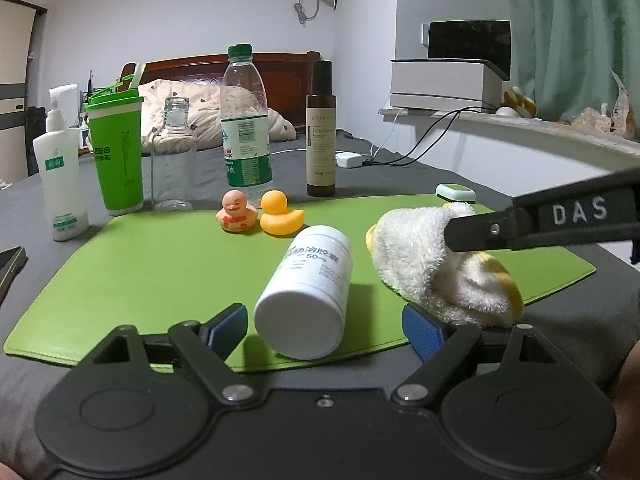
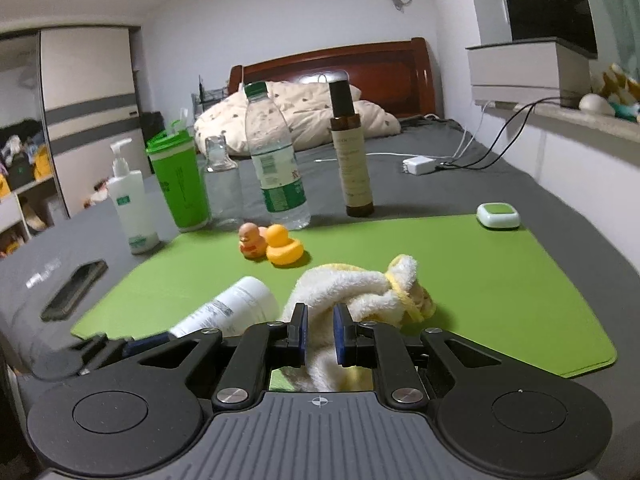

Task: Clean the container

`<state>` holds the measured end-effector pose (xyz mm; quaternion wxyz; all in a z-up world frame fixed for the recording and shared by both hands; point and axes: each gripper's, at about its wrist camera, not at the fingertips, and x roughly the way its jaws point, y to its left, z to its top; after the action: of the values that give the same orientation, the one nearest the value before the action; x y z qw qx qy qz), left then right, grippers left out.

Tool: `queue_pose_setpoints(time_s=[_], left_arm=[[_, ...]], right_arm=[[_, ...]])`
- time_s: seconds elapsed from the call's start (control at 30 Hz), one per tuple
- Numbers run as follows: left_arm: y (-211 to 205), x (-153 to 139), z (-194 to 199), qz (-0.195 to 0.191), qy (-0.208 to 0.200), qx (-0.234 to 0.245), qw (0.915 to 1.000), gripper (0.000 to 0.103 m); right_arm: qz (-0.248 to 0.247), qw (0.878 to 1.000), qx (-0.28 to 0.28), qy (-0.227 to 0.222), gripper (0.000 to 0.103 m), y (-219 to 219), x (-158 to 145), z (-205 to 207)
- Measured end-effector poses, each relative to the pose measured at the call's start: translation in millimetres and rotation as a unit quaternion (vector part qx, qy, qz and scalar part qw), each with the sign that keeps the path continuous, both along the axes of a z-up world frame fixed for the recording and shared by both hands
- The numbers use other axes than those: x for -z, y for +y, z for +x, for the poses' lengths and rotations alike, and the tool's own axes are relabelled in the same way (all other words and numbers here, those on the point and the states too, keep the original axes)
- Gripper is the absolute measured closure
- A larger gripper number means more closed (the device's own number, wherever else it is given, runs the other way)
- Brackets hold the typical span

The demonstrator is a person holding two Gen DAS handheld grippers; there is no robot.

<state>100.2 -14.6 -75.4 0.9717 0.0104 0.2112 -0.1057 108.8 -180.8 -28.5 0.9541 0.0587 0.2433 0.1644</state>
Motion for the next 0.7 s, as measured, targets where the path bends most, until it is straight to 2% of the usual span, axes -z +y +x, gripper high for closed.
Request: queue_pose_setpoints(time_s=[0.47,0.6,0.7], left_arm=[[2.0,-2.6,-0.1,-0.003,0.001,-0.001,1.0000,0.016],[1.6,-3.7,-0.4,-0.002,0.001,0.000,1.0000,0.016],[1.2,-4.2,-0.5,0.000,0.001,0.001,1.0000,0.016]], right_arm=[[-0.049,0.999,0.013,0.003,0.089,2.5,-1.1,-3.6],[-0.066,0.998,0.011,-0.015,0.089,8.2,5.3,-6.4],[-0.062,0.998,0.007,-0.020,0.089,8.1,5.0,-8.9]])
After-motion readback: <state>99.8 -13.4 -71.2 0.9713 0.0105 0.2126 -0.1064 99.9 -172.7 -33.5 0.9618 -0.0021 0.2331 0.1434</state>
